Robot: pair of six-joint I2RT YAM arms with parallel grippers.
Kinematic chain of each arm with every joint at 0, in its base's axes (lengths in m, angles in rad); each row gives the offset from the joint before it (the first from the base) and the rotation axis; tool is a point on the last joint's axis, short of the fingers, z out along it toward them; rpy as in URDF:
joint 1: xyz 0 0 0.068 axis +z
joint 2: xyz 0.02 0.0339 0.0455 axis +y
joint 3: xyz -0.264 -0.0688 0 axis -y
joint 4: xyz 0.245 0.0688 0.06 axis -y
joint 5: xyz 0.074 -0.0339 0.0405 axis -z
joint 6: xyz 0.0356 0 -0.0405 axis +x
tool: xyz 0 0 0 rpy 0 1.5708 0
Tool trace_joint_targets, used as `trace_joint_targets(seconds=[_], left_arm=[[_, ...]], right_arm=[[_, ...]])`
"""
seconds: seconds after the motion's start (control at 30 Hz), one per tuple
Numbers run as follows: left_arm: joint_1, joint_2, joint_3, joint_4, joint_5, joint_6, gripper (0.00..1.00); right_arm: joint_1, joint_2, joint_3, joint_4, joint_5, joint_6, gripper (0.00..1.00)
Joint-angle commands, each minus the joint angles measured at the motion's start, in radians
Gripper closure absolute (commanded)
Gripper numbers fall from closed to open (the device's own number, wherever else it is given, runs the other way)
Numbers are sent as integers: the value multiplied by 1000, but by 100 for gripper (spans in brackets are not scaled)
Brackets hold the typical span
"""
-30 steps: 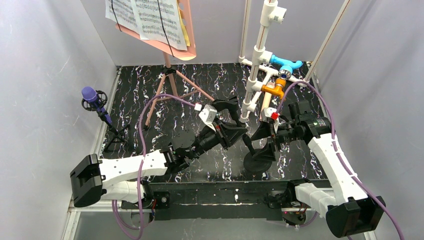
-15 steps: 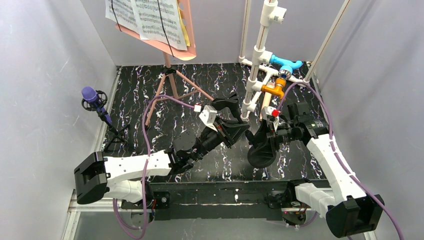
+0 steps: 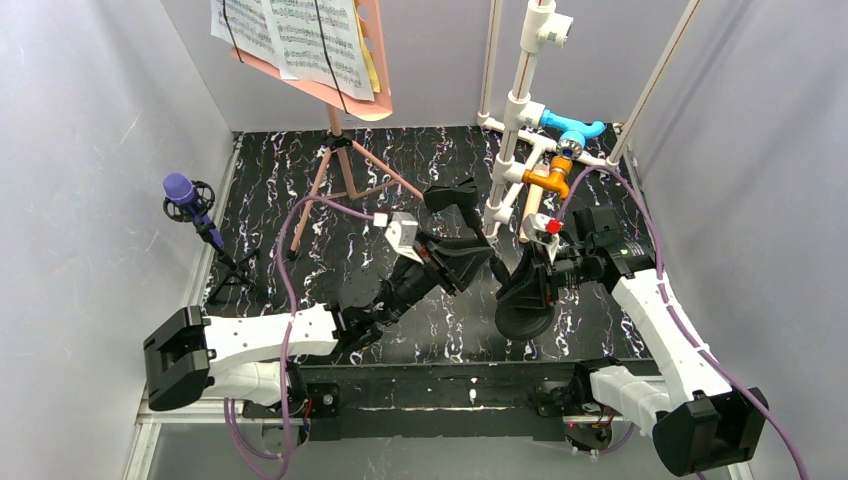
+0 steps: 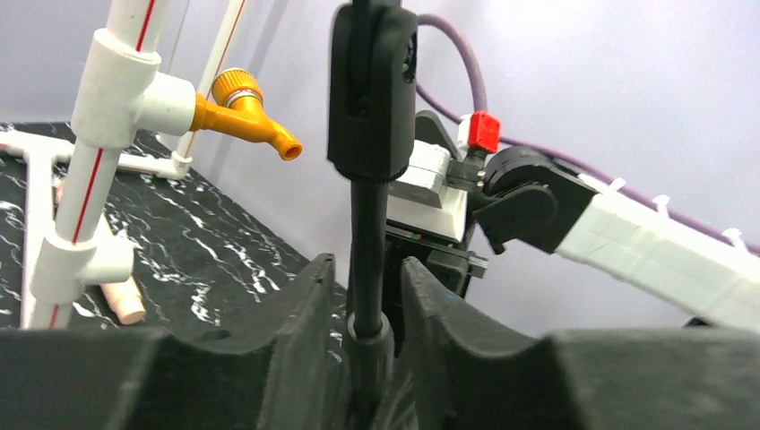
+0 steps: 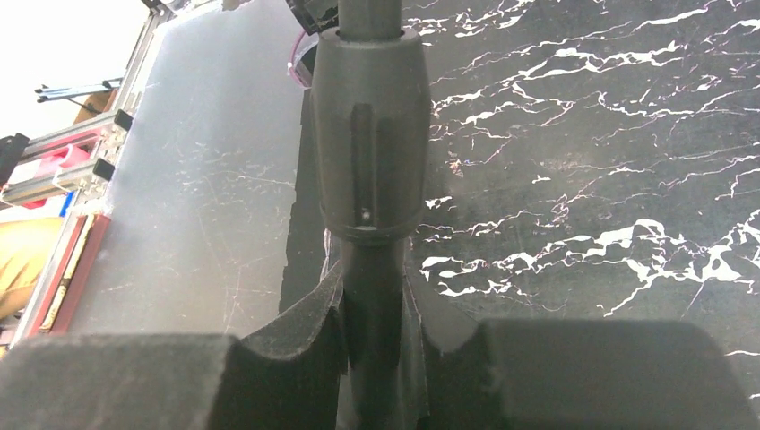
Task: Pack up the instrument practice props
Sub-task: Pick up the microphone stand at the center of the board.
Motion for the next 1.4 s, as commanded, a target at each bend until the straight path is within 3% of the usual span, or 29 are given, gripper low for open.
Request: trace_joint_targets(seconds=[0.0, 0.13, 0.33, 0.6, 0.9, 1.37], left_arm=[[-4, -106, -62, 100, -70, -42, 58], [-4, -175, -134, 85, -79, -63, 26], [-4, -256, -220, 7, -58, -88, 2], [-2, -310, -329, -5, -19, -105, 2], [-2, -205, -258, 7, 145, 16, 2], [-2, -84, -241, 118, 142, 3, 2]], right_arm=[[-11, -19, 14, -1, -77, 34, 99], [-19, -16, 18, 4, -97, 45, 99], [-28, -21, 4, 8, -107, 55, 99], [-36, -24, -26, 31, -109, 74, 99], [-43, -24, -52, 53, -116, 93, 99], [-47, -26, -72, 65, -127, 95, 99]])
